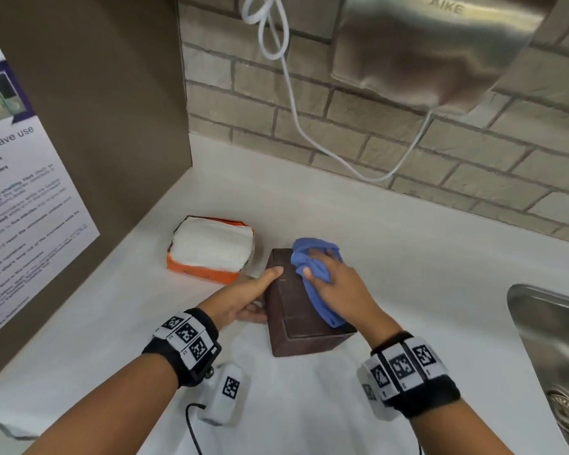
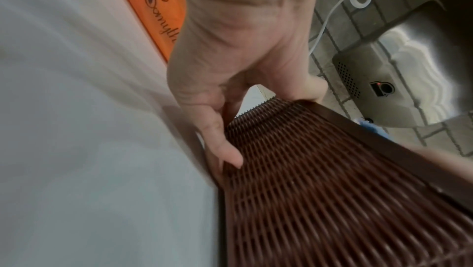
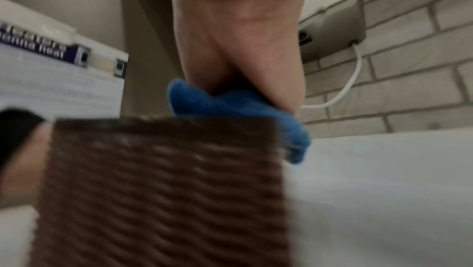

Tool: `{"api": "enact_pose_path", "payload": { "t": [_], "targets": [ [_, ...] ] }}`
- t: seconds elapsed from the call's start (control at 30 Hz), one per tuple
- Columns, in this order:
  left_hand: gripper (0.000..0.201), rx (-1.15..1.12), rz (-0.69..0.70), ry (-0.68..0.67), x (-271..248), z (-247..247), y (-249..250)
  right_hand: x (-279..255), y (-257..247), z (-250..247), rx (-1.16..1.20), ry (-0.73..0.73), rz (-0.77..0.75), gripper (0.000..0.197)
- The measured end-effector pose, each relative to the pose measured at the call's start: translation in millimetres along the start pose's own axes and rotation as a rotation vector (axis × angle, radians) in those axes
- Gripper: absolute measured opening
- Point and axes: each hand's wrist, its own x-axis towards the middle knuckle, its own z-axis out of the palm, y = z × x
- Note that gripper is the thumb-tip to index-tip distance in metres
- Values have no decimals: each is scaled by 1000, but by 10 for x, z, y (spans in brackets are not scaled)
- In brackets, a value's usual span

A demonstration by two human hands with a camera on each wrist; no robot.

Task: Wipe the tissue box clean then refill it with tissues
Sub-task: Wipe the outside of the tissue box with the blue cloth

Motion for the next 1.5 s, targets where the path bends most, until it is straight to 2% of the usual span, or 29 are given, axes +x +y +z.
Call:
{"api": "enact_pose_path", "payload": {
  "t": [0.13, 0.2, 0.3, 0.37, 0.47, 0.6, 0.63, 0.7, 0.8, 0.87, 0.93, 1.03, 1.1, 1.17, 1.2, 1.27, 1.4, 1.43, 1.5],
  "targets": [
    [47, -13, 14, 9, -15, -3, 1, 55, -287, 131, 77, -145, -99, 43],
    [45, -21, 9, 9, -36, -10, 1, 145, -263, 75, 114, -115, -73, 40],
    [51, -27, 0, -14, -32, -15, -5, 282, -106, -76, 108, -26, 71, 37],
    [49, -18, 11, -6, -19, 3, -10, 255, -91, -42, 39, -39, 44, 39],
    [50, -4, 23, 32, 20, 16, -43, 25, -110, 80, 24, -65, -39, 48],
    [51, 4, 2, 49, 29, 31, -65, -345, 70, 3, 71, 16, 126, 55],
    [50, -16, 1, 49, 25, 41, -70, -431, 54, 32, 23, 28, 118, 55],
    [46, -59, 12, 43, 17, 85, -57, -597, -91, 190, -41, 11, -3, 52],
    [44, -113, 15, 35, 9, 79, -38, -797, -224, 426, -42, -99, -178, 50],
    [50, -99, 17, 7, 27, 71, -56, -811, -108, 338, 46, -75, -131, 49],
    [51, -74, 11, 26, 31, 69, -68, -767, 107, 177, 115, 23, -16, 50],
    [48, -107, 7, 43, 34, 111, -63, -721, 183, 109, 73, 124, 103, 53],
    [45, -115, 17, 45, 45, 135, -57, -768, 16, 251, -14, 94, -3, 50],
    [41, -93, 14, 33, 29, 124, -52, -857, -118, 433, -45, -3, -158, 49],
    [40, -88, 8, 15, 31, 107, -53, -873, -128, 463, -38, -39, -182, 48],
    [47, -77, 0, -7, 38, 74, -48, -774, -22, 388, 24, -15, -128, 45],
    [53, -70, -6, 12, 61, 69, -54, -466, 225, 93, 88, 148, 156, 55],
    [51, -71, -1, 21, 62, 84, -61, -460, 196, 103, 49, 152, 160, 55],
    [48, -83, 11, 25, 55, 107, -67, -565, 15, 230, -63, 92, 37, 55]
  ]
}}
